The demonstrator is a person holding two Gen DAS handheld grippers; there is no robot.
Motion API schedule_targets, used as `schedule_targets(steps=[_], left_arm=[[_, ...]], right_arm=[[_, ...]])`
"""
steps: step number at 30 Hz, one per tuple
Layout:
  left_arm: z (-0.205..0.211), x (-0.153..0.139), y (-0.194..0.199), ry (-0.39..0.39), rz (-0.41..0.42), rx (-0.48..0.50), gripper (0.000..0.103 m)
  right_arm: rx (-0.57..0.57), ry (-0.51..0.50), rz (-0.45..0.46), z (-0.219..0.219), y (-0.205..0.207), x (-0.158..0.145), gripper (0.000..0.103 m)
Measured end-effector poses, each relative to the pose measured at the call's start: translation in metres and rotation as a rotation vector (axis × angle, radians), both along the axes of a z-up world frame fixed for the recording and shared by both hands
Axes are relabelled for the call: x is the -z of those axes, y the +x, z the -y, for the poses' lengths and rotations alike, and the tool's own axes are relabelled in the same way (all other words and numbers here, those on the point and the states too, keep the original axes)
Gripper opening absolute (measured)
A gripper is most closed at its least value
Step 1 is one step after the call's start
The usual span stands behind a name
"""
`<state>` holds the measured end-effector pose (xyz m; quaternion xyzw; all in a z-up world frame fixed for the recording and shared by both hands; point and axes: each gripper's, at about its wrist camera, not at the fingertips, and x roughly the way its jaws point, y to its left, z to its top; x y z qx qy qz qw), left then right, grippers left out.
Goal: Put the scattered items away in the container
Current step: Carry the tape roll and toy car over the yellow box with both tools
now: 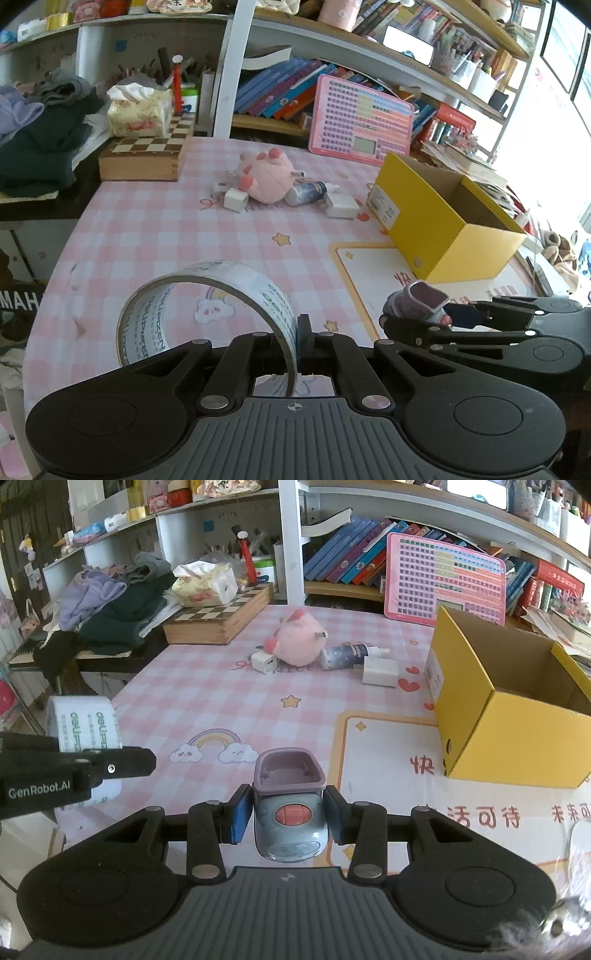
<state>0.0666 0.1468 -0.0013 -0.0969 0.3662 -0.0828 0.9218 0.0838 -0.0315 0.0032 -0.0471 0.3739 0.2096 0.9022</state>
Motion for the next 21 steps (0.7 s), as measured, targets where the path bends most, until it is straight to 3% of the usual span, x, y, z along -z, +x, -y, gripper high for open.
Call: schedule_targets(steps=[21], left_arm=[[0.02, -0.005, -0.049, 0.006, 0.01, 0.071, 0.003]], right_arm=[[0.031, 0.002, 0.022, 0.016, -0.06, -0.007, 0.039]])
